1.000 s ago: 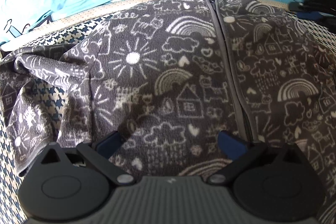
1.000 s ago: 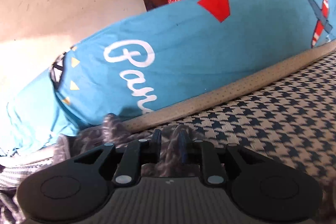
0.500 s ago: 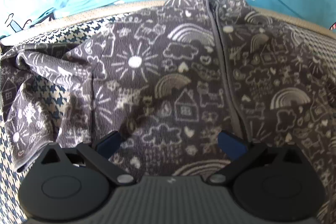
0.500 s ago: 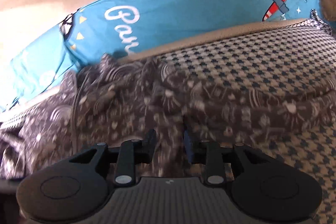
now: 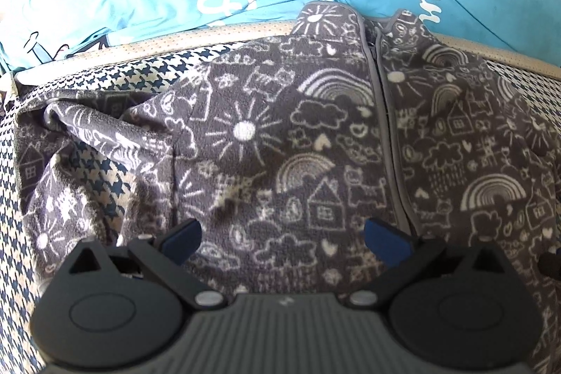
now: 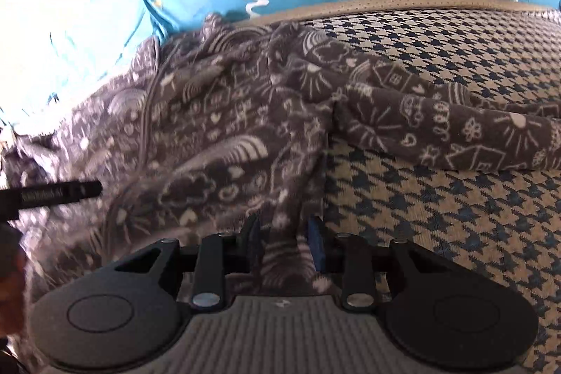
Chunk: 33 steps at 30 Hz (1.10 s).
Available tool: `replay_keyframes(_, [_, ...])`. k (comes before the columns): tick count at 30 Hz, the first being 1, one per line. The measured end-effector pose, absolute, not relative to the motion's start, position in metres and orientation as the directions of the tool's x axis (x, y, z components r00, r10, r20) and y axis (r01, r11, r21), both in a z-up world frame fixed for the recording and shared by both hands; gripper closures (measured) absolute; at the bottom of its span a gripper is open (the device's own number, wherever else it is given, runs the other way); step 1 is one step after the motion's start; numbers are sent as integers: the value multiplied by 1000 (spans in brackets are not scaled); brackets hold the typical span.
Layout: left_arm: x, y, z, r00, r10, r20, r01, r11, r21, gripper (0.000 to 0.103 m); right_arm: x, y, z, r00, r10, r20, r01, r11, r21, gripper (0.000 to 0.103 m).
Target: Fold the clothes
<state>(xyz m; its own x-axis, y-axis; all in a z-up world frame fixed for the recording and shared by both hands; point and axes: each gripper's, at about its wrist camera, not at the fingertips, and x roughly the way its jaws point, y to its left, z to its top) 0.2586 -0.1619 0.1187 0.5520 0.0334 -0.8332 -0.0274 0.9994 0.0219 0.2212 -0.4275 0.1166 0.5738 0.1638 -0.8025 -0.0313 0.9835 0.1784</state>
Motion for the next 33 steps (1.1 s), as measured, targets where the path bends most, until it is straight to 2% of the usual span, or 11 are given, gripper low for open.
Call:
replay_keyframes(3, [256, -165, 117, 549, 30, -835, -14, 1000, 27, 0, 218, -424, 116, 582, 132, -802, -44, 990, 130, 91])
replay_keyframes(5, [254, -169, 116, 547, 29, -837, -1, 999, 34, 0, 218, -427, 117, 583, 123, -803, -36, 991, 126, 95])
replay_keyframes(11, [248, -176, 111, 538, 32, -843, 26, 998, 55, 0, 214, -437, 119, 572, 90, -815, 28, 991, 129, 99])
replay_keyframes(15, [247, -180, 105, 526, 44, -849, 39, 996, 75, 0, 212, -443, 115, 554, 70, -830, 58, 991, 123, 99])
replay_keyframes(19, [247, -184, 100, 519, 63, -853, 37, 995, 96, 0, 215, -455, 120, 559, 121, -820, 80, 977, 198, 94])
replay_keyframes(26, [246, -187, 97, 523, 76, -849, 28, 994, 106, 0, 212, -475, 151, 685, 146, -714, 54, 967, 250, 94])
replay_keyframes(30, [246, -187, 97, 523, 77, -849, 25, 994, 105, 0, 222, -489, 164, 762, 93, -640, 99, 961, 258, 94])
replay_keyframes(33, [247, -187, 97, 522, 77, -850, 21, 994, 103, 0, 237, -503, 163, 792, 41, -609, 152, 953, 262, 87])
